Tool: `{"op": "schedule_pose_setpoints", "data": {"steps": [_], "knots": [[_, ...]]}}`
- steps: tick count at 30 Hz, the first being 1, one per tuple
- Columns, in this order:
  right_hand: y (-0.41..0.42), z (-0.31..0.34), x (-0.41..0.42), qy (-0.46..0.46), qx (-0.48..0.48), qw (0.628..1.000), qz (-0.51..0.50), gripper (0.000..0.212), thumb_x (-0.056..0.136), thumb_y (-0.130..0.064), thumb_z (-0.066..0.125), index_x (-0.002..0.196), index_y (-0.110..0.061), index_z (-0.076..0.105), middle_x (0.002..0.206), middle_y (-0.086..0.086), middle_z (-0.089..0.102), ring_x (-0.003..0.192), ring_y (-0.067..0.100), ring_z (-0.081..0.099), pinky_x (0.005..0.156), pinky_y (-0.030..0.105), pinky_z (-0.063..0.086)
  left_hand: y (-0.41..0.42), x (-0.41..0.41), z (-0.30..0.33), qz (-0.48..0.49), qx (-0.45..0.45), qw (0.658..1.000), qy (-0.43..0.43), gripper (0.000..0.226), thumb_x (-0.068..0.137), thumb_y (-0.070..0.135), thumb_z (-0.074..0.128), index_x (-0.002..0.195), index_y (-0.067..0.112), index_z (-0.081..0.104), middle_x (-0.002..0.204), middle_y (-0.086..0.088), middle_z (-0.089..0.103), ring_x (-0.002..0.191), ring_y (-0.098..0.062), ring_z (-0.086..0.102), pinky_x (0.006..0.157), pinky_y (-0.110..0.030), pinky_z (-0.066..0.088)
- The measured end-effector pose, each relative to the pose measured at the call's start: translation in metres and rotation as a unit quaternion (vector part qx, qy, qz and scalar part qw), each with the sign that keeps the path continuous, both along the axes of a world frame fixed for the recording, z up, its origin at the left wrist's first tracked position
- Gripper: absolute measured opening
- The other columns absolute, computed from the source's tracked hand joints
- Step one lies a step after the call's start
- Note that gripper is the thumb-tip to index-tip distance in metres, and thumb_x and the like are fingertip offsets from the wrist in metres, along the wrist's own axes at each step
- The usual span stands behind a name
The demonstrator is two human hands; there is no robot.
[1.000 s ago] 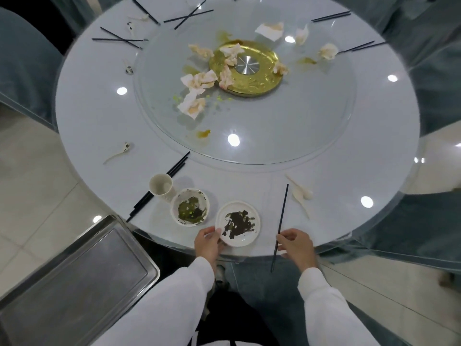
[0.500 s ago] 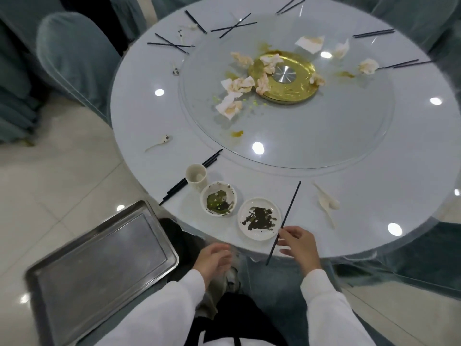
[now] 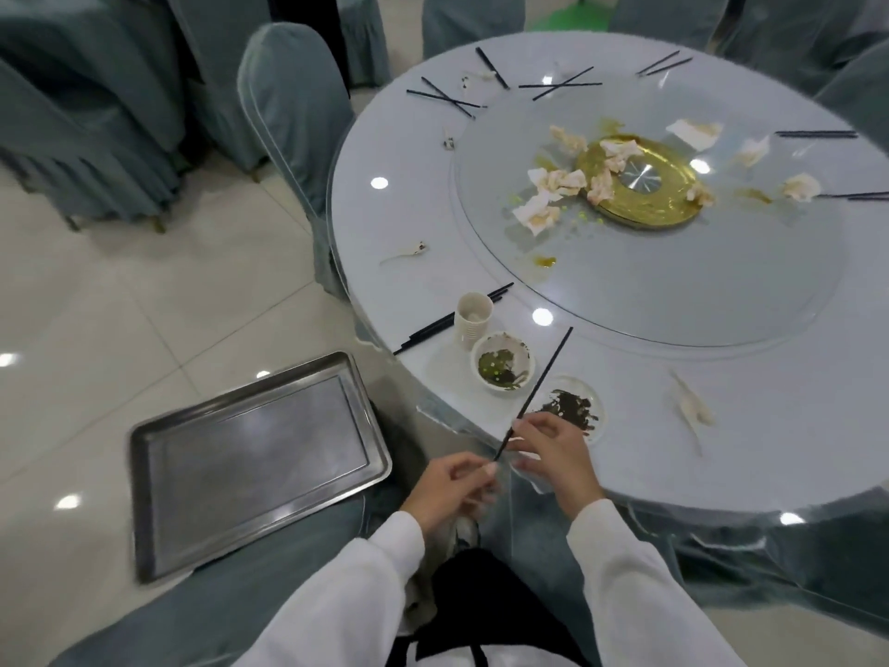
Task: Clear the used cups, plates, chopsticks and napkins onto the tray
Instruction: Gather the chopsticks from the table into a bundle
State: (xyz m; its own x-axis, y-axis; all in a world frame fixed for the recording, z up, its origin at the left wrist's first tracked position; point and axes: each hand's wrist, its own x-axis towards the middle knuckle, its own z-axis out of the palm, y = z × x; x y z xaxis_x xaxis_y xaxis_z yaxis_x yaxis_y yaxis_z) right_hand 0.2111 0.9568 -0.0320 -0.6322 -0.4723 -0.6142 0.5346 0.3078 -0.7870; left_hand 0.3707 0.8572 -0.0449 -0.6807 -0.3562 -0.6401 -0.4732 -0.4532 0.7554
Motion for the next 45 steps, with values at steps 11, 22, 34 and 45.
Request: {"op": "schedule_pose_setpoints", "data": {"steps": [11,22,34,45], "knots": [[-0.035,0.010,-0.028,0.057,-0.007,0.998,-0.013,0.021,0.094,-0.024,0.080,0.109,-0.013,0.071,0.096,0.008,0.080,0.085,0.024,0.079,0.065,0.028,0.061,-0.109,-0.008,-0.027,0.138,-0.071,0.984,-0.086,0.010,0.106,0.009,0.057,0.107,0.007,0.067,0.101,-0.018,0.074,0.081,-0.022,0.070,0.070,-0.026,0.056],[-0.086,0.004,-0.107,0.072,0.019,0.997,-0.010,0.012,0.098,-0.017,0.074,0.105,-0.008,0.071,0.092,0.008,0.080,0.080,0.022,0.078,0.063,0.024,0.059,-0.197,-0.079,-0.046,0.024,-0.329,0.926,-0.185,0.019,0.098,0.007,0.063,0.116,0.014,0.069,0.114,-0.002,0.066,0.106,-0.023,0.065,0.091,-0.028,0.046],[-0.112,-0.013,-0.170,0.103,0.063,0.991,0.062,0.006,0.099,-0.020,0.073,0.101,-0.015,0.070,0.088,-0.002,0.079,0.079,0.017,0.078,0.064,0.023,0.059,-0.235,-0.125,-0.068,-0.092,-0.384,0.883,-0.255,0.035,0.100,0.025,0.068,0.133,0.016,0.059,0.135,-0.006,0.056,0.124,-0.026,0.056,0.104,-0.044,0.050],[-0.108,-0.029,-0.199,0.079,0.068,0.993,0.050,0.009,0.099,-0.022,0.073,0.103,-0.014,0.070,0.090,0.002,0.080,0.083,0.019,0.078,0.070,0.030,0.060,-0.237,-0.150,-0.078,-0.245,-0.472,0.780,-0.330,0.026,0.106,0.037,0.056,0.122,0.017,0.056,0.127,-0.002,0.054,0.121,-0.025,0.050,0.093,-0.040,0.048]]}}
